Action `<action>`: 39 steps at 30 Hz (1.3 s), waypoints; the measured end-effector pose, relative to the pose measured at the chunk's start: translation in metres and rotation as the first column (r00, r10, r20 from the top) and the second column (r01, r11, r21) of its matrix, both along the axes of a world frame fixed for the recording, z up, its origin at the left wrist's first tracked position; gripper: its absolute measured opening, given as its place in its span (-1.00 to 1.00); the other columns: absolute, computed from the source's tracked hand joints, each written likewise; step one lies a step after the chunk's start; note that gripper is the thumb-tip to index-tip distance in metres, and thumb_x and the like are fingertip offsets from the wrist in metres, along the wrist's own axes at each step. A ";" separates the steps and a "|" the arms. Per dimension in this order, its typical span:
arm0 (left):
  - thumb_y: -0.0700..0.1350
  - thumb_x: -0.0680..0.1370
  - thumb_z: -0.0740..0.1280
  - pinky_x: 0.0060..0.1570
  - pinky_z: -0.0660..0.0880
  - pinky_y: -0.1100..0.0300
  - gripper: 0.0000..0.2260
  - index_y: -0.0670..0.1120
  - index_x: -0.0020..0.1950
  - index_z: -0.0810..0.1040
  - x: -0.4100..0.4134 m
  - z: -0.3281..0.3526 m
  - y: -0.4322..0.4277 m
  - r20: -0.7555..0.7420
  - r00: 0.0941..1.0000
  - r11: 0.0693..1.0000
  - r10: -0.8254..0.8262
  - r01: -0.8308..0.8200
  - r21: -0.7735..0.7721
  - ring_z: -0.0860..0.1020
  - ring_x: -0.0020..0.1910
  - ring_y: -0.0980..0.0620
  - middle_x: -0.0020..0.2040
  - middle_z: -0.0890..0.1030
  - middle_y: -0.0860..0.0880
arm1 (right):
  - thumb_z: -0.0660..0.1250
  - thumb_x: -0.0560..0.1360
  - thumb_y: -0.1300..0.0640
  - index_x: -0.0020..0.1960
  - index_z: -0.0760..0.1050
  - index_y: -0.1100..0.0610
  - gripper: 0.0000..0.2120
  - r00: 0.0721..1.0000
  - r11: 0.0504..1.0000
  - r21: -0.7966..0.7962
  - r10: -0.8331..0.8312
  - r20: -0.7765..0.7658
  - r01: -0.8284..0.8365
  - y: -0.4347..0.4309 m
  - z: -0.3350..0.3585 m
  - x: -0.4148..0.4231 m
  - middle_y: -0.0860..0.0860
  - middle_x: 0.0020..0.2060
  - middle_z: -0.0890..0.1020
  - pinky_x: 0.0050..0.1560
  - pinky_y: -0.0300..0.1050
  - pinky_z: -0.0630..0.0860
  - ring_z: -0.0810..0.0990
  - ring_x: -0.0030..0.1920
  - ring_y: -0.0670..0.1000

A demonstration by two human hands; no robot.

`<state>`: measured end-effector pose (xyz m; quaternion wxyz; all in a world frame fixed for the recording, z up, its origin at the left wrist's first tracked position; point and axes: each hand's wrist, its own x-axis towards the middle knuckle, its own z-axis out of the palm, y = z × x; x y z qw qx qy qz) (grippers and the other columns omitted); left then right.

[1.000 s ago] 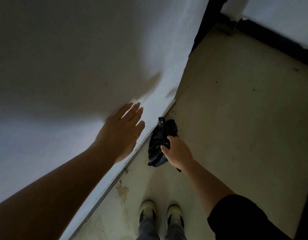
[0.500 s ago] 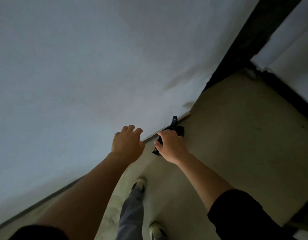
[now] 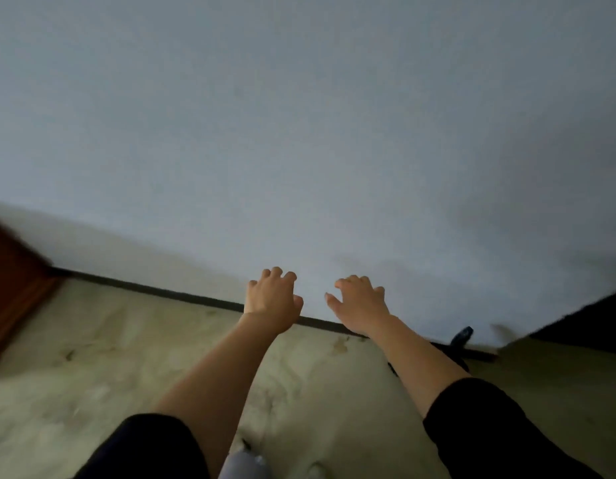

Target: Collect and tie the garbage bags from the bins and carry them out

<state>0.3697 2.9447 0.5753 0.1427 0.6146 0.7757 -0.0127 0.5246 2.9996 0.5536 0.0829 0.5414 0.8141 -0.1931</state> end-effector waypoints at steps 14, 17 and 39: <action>0.03 0.57 0.20 0.27 0.33 -0.03 -0.59 -0.02 0.41 0.37 -0.292 0.056 -0.209 -0.031 0.833 0.832 0.552 -0.548 0.084 0.36 0.35 -0.08 0.35 0.42 -0.07 | 0.02 0.62 -0.13 0.40 0.33 0.12 -0.53 0.838 0.836 0.075 0.545 -0.003 -0.543 -0.128 0.061 -0.353 0.08 0.35 0.40 0.26 0.15 0.28 0.31 0.36 0.11; 0.05 0.56 0.21 0.26 0.34 -0.04 -0.58 -0.02 0.40 0.38 -0.362 0.061 -0.264 -0.058 0.785 0.786 0.617 -0.611 0.094 0.36 0.35 -0.09 0.34 0.43 -0.07 | 0.04 0.61 -0.13 0.40 0.33 0.11 -0.53 0.801 0.803 0.085 0.595 -0.061 -0.590 -0.176 0.068 -0.433 0.08 0.35 0.40 0.28 0.16 0.27 0.30 0.37 0.11; 0.03 0.54 0.20 0.22 0.38 -0.01 -0.59 -0.03 0.38 0.39 -0.799 0.067 -0.547 -0.177 0.346 0.373 0.921 -0.916 0.147 0.37 0.33 -0.08 0.34 0.41 -0.08 | 0.08 0.60 -0.12 0.36 0.37 0.15 -0.54 0.286 0.286 0.200 0.958 -0.029 -0.937 -0.434 0.096 -0.955 0.10 0.32 0.44 0.31 0.24 0.23 0.33 0.35 0.14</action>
